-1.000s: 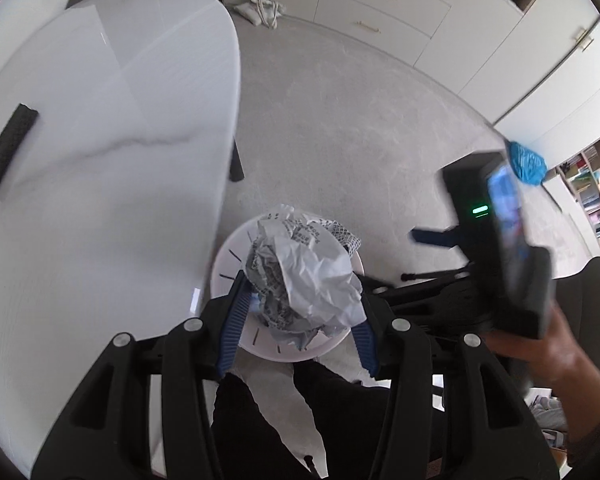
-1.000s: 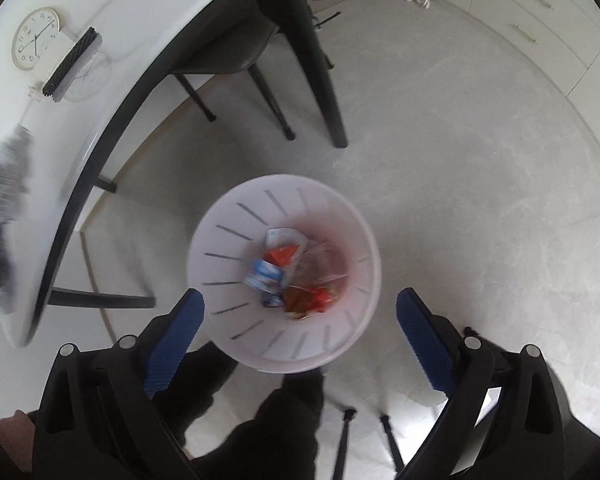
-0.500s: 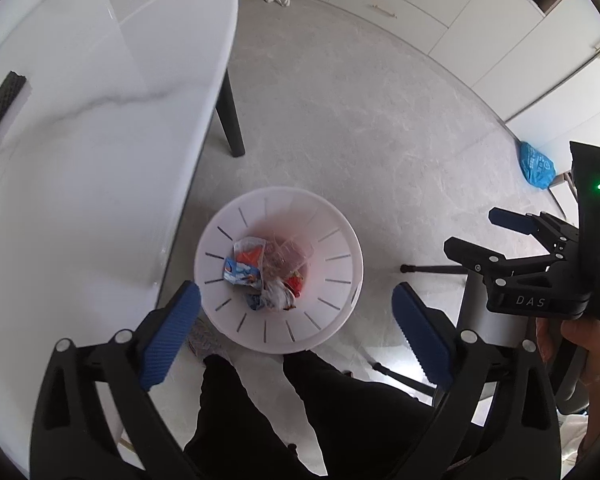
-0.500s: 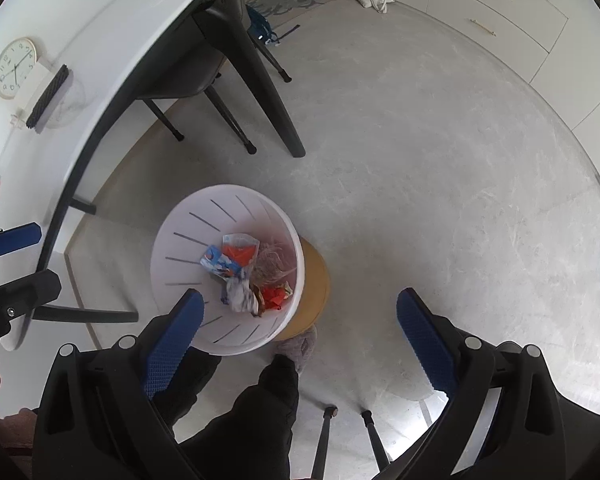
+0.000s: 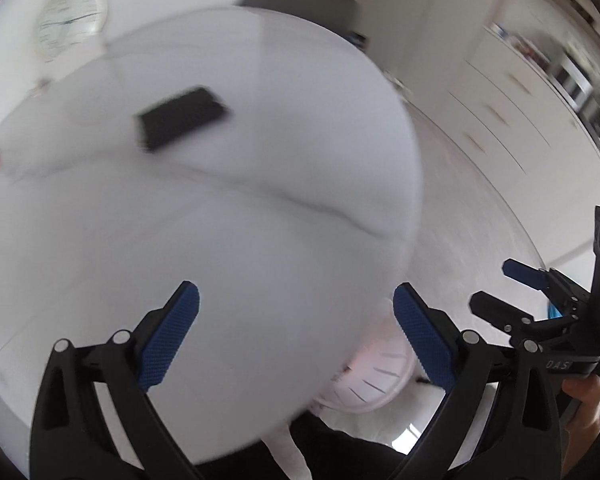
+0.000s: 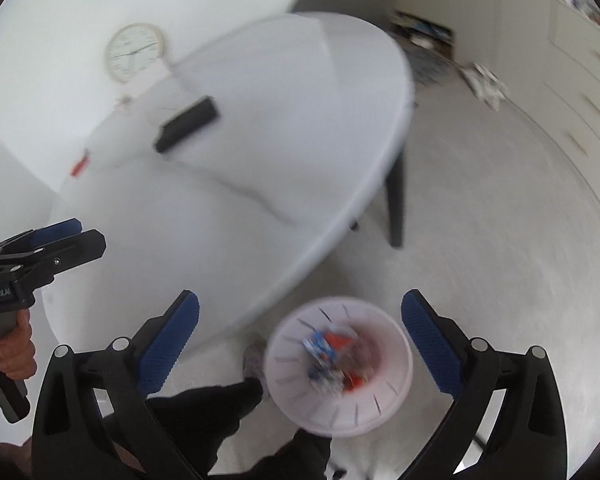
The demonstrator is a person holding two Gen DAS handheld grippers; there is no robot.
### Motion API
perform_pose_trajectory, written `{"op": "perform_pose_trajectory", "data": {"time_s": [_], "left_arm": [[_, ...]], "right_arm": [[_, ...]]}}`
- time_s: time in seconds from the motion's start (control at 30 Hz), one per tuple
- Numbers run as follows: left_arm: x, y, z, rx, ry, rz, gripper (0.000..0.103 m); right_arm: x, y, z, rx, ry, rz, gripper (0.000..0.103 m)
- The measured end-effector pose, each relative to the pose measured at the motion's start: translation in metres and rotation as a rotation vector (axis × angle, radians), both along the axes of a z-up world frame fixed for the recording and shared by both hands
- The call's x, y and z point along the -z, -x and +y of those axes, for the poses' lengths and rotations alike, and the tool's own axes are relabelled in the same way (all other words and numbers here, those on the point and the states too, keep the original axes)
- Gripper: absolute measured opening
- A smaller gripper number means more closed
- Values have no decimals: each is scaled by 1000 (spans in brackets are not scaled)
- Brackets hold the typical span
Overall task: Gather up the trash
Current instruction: 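Reach the right tool to the black mesh sleeve and grasp it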
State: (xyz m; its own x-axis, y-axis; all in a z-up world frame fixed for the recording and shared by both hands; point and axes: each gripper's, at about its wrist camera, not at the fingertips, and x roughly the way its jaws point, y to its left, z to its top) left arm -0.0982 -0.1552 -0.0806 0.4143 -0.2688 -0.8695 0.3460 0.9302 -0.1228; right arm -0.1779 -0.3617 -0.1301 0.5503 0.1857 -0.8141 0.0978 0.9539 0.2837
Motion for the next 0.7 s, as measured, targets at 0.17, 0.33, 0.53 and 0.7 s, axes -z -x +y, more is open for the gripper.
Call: {"op": "perform_pose_trajectory", "data": {"time_s": [0.17, 0.33, 0.53, 0.7], "left_arm": [[-14, -47, 101, -184, -32, -54, 95], [-8, -102, 198, -304, -33, -54, 95], [1, -165, 287, -306, -48, -52, 95], [9, -209, 346, -310, -38, -40, 95]], "right_arm": [[-16, -100, 61, -101, -4, -17, 100], [-1, -201, 101, 73, -169, 28, 100], [47, -294, 133, 359, -297, 143, 75], [70, -320, 149, 533, -298, 208, 60]]}}
